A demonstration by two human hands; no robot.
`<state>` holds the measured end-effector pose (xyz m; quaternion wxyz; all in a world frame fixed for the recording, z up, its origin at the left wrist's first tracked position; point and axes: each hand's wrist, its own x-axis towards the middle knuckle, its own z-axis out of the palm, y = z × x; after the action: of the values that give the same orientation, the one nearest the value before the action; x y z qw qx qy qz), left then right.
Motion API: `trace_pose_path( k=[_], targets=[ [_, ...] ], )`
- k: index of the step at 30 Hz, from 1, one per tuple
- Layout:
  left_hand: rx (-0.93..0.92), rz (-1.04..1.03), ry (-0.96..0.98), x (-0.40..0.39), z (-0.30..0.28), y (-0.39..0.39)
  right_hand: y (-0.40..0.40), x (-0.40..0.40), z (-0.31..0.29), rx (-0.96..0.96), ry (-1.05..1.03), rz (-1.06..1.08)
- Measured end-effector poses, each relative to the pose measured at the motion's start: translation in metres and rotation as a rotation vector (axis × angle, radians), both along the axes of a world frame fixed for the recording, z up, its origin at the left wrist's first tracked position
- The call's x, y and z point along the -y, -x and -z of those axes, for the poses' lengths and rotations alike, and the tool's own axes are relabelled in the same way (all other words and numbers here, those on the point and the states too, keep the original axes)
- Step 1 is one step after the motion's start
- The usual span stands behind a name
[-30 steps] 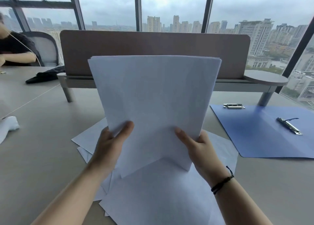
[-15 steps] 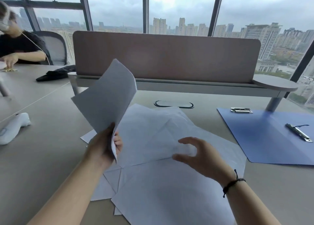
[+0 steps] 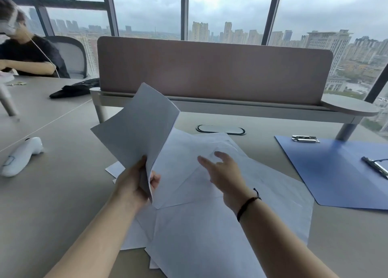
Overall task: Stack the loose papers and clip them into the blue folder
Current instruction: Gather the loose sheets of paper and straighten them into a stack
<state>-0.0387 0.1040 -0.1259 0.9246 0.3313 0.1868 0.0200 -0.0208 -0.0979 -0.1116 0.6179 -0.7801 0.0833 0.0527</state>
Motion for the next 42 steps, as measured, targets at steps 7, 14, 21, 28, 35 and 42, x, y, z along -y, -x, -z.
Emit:
trace_pose_path(
  k=[7, 14, 21, 28, 35, 42],
  targets=[
    [-0.003, 0.047, 0.035, 0.009, 0.006, -0.001, -0.015, -0.031, -0.013, -0.290, -0.776, 0.230],
    [-0.044, 0.120, -0.049, 0.020, -0.002, 0.011, -0.021, -0.067, 0.010, -0.221, -0.311, 0.147],
    [-0.013, 0.086, -0.311, 0.010, -0.008, 0.011, -0.020, -0.019, 0.007, -0.202, -0.018, 0.019],
    [0.044, 0.080, -0.700, 0.014, -0.008, 0.010, 0.017, 0.081, 0.001, -0.223, -0.042, -0.079],
    [0.103, 0.174, -0.937, 0.031, 0.000, 0.016, 0.026, 0.087, 0.004, -0.056, -0.342, -0.116],
    [0.177, 0.102, -0.899, 0.033, 0.001, 0.015, 0.032, 0.086, -0.002, -0.033, -0.707, -0.175]
  ],
)
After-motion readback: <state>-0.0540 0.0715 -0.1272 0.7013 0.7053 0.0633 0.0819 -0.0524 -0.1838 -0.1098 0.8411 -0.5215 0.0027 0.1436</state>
